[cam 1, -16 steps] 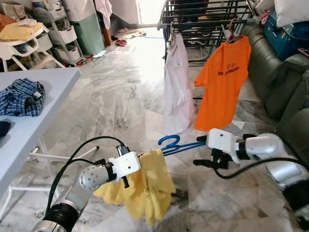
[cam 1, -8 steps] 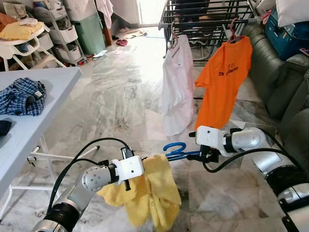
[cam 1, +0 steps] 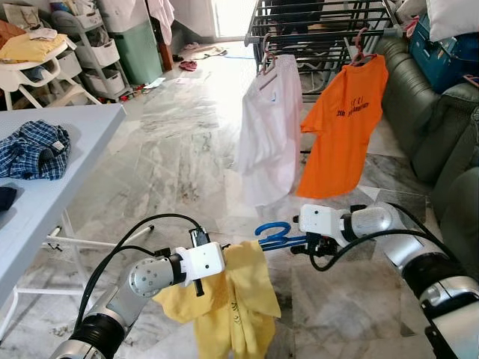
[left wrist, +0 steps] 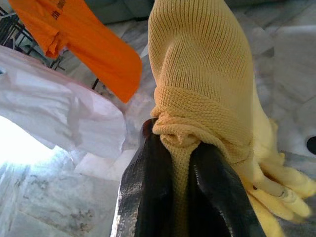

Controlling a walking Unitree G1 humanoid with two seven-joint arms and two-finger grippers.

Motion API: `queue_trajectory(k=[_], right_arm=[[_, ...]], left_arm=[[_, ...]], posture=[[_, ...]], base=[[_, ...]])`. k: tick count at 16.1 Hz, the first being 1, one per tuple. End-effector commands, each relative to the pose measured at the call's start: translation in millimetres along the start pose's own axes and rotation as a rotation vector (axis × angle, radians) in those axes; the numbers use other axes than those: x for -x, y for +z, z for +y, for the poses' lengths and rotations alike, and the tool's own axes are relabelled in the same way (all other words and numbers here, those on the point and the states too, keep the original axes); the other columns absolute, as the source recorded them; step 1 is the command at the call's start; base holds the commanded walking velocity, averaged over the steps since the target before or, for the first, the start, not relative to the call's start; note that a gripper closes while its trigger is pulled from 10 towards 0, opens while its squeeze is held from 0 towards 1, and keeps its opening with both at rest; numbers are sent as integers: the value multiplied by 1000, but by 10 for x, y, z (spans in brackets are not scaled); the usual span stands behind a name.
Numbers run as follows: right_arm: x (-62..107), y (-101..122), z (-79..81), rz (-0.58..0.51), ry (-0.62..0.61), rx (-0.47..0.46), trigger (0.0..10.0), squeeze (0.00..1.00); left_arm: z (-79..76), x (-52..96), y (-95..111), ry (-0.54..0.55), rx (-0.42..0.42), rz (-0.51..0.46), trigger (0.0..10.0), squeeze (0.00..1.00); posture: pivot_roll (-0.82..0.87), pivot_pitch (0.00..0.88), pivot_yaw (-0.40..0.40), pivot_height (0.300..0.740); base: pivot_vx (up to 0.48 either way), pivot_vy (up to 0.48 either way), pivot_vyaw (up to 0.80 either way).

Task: Hang hanger

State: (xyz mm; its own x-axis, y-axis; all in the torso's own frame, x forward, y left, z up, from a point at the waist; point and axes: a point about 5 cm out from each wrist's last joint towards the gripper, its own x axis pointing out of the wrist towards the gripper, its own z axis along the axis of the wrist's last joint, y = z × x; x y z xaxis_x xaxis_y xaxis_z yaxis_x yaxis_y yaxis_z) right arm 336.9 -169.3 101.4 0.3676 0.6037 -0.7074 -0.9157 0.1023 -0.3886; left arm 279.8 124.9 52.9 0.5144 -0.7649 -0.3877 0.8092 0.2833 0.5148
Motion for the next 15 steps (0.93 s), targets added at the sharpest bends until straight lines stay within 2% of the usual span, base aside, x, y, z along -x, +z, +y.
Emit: queue_trajectory(k=[1, 11, 15], right_arm=[[-13, 70, -40, -7, 11, 32, 0, 0], [-74, 34, 60, 5, 115, 19, 0, 0], [-90, 28, 70, 12, 113, 20, 0, 0]], left_arm=[[94, 7, 66, 11, -45, -23, 10000, 0], [69, -3, 57, 4, -45, -20, 10000, 0], [65, -4, 64, 1, -47, -23, 10000, 0]], posture=[[-148, 8, 104, 740], [-148, 10, 103, 740], [-147, 16, 103, 740]], base=[[0, 0, 0], [0, 0, 0], [0, 0, 0]])
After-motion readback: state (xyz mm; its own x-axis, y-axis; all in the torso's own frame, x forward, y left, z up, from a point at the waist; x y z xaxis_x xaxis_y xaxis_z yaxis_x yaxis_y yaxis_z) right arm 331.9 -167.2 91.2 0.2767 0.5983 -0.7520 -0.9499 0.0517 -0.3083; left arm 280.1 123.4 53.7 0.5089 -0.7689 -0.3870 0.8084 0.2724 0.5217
